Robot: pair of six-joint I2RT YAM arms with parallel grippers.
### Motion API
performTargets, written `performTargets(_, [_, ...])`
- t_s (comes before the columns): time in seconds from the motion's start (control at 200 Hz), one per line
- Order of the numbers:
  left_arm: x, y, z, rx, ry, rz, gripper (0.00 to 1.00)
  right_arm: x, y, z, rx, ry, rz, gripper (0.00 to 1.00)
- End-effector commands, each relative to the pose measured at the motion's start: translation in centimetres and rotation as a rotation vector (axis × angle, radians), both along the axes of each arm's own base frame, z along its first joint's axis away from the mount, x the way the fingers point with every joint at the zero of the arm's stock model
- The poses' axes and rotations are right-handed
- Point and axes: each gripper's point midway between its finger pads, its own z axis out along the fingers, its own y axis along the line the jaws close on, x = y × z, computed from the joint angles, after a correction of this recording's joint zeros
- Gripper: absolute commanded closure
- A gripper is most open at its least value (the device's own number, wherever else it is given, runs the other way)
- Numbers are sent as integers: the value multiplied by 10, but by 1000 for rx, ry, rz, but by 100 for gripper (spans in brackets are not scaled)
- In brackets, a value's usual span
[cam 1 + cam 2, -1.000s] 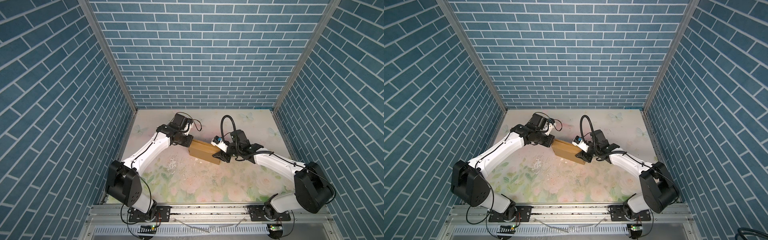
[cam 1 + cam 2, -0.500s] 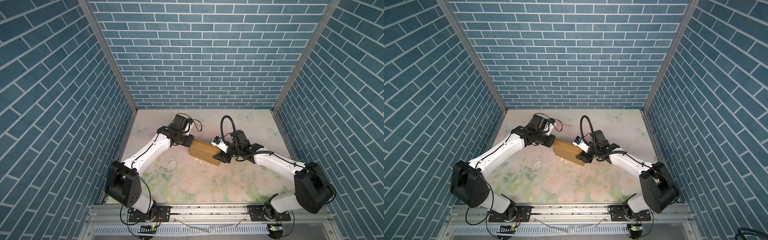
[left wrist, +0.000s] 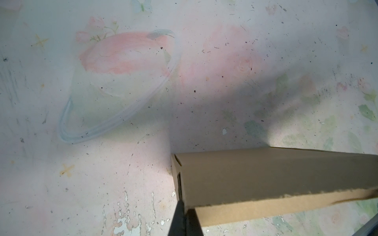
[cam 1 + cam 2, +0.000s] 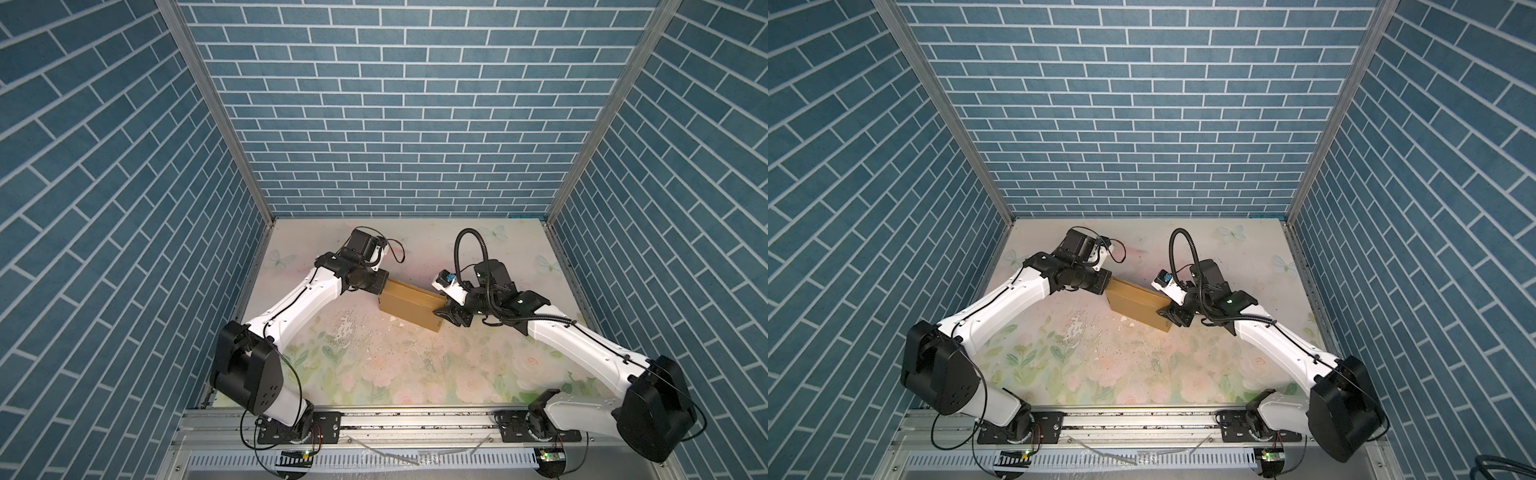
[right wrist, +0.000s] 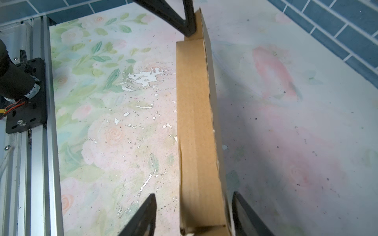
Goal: Fold the paper box
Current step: 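Open the right gripper and lift it off the box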
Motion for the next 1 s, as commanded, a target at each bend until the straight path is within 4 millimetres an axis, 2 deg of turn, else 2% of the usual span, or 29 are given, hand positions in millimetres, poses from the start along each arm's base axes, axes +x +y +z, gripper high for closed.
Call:
performTargets(0.0, [-3, -2, -7, 20, 29, -2, 96, -7, -15, 6, -27, 5, -51, 41])
performTargets(0.215, [-3, -3, -6, 23, 34, -4, 96, -7, -40, 18, -54, -69, -161, 44])
performTargets(0.43, [-2, -4, -6, 31, 39, -8, 96, -3, -59, 14, -101, -97, -248, 46])
performTargets(0.645, [-2, -4, -7, 30, 40, -9, 96, 6, -57, 3, -134, -88, -264, 46])
performTargets(0.995, [-3, -3, -8, 33, 39, -7, 96, 19, -38, -4, -119, -71, -226, 47])
